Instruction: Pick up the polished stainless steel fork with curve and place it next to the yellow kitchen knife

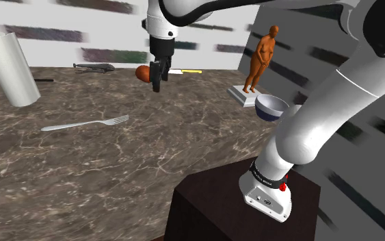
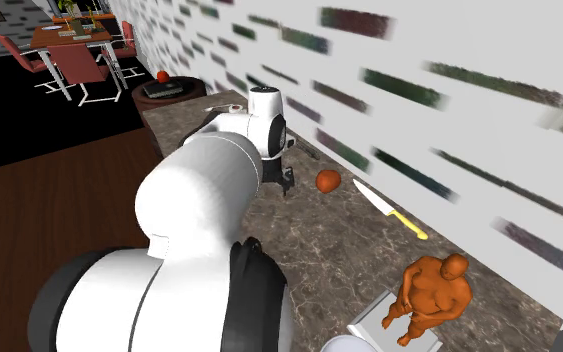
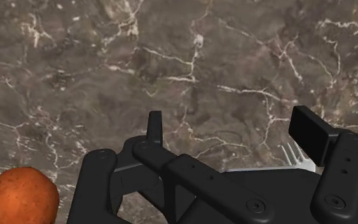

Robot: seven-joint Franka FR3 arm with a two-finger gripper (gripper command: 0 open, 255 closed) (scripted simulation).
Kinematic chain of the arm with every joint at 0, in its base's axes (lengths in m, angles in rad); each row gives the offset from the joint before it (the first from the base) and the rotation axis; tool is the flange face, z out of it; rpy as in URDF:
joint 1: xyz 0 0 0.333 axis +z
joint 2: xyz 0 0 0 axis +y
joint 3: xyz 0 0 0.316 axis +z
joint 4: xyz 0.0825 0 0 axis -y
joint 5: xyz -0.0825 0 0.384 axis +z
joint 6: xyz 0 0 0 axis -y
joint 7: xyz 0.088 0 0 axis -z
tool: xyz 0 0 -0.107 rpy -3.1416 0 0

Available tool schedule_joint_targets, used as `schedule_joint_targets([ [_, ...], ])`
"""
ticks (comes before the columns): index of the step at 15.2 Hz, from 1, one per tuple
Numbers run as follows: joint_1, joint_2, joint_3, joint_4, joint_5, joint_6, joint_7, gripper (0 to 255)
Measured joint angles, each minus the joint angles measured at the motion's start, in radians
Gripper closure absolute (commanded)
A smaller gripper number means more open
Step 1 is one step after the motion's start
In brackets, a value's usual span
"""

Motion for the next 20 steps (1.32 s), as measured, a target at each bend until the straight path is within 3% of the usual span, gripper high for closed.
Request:
schedule_joint_targets([
  [15, 0.148, 0.443, 0.147, 0.373, -0.132, 0.045, 0.012, 0],
  [20, 0.155, 0.476, 0.148, 0.356, -0.147, 0.093, 0.012, 0],
])
